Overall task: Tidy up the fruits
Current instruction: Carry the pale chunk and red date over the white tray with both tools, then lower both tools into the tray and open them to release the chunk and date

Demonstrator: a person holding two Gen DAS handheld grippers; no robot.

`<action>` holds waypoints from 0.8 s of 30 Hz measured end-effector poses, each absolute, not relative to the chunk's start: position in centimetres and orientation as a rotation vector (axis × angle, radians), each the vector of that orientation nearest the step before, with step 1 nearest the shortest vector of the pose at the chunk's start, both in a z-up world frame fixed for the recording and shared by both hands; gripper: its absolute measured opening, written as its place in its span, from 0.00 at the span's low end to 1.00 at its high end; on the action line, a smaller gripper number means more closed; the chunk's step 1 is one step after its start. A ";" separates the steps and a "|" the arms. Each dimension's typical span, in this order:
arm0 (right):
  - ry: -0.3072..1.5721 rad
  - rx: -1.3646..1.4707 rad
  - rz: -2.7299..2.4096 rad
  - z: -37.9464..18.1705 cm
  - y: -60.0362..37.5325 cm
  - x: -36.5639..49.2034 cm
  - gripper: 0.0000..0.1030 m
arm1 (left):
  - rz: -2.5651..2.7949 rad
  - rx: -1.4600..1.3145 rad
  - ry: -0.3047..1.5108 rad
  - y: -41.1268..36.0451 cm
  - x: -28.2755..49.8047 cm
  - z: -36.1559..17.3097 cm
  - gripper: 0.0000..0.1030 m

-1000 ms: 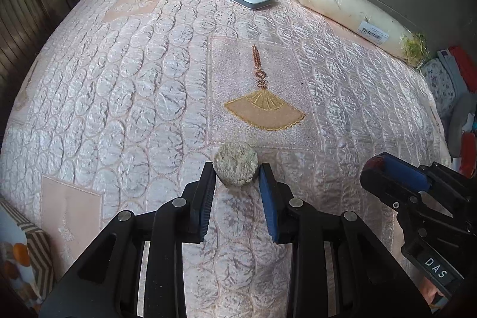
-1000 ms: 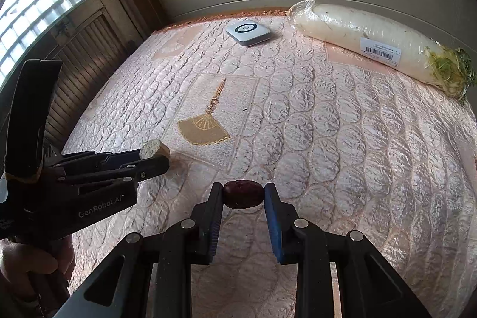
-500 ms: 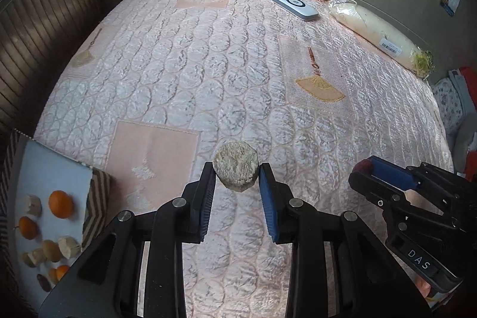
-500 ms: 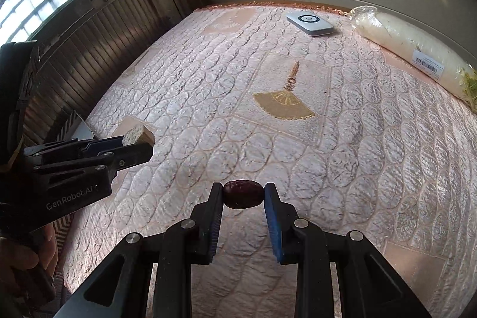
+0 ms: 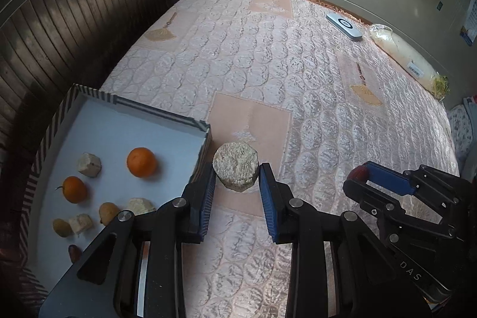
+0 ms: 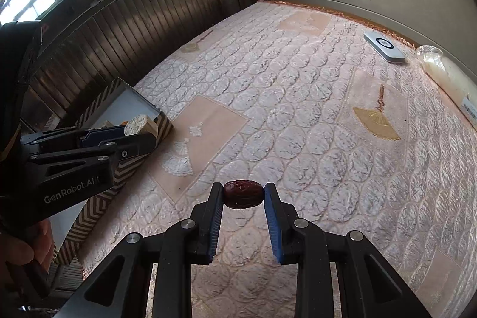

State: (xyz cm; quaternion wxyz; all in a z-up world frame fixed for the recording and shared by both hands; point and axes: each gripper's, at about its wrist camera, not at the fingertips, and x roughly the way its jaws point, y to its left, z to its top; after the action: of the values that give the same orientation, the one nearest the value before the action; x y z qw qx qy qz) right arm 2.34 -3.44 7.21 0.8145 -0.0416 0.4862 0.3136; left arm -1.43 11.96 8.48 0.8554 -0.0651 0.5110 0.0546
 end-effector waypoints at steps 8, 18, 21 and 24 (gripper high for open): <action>1.023 -0.163 0.768 8.0 1.7 0.7 0.26 | 0.195 -0.183 1.067 16.4 -4.4 8.9 0.28; 1.010 -0.246 0.898 8.2 8.0 -1.2 0.26 | 0.304 -0.263 1.078 21.9 -9.1 8.5 0.28; 1.009 -0.268 0.933 7.9 9.7 -1.8 0.26 | 0.331 -0.286 1.090 23.1 -10.6 8.1 0.28; 1.007 -0.290 0.960 7.6 11.3 -2.0 0.26 | 0.349 -0.307 1.100 23.9 -11.8 7.6 0.28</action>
State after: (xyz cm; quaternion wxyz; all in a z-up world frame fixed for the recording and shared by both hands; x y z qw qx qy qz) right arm -1.97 11.35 7.59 0.7579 -0.1331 0.4623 0.4407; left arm -11.80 23.93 7.62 0.8269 -0.1445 0.5180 0.1643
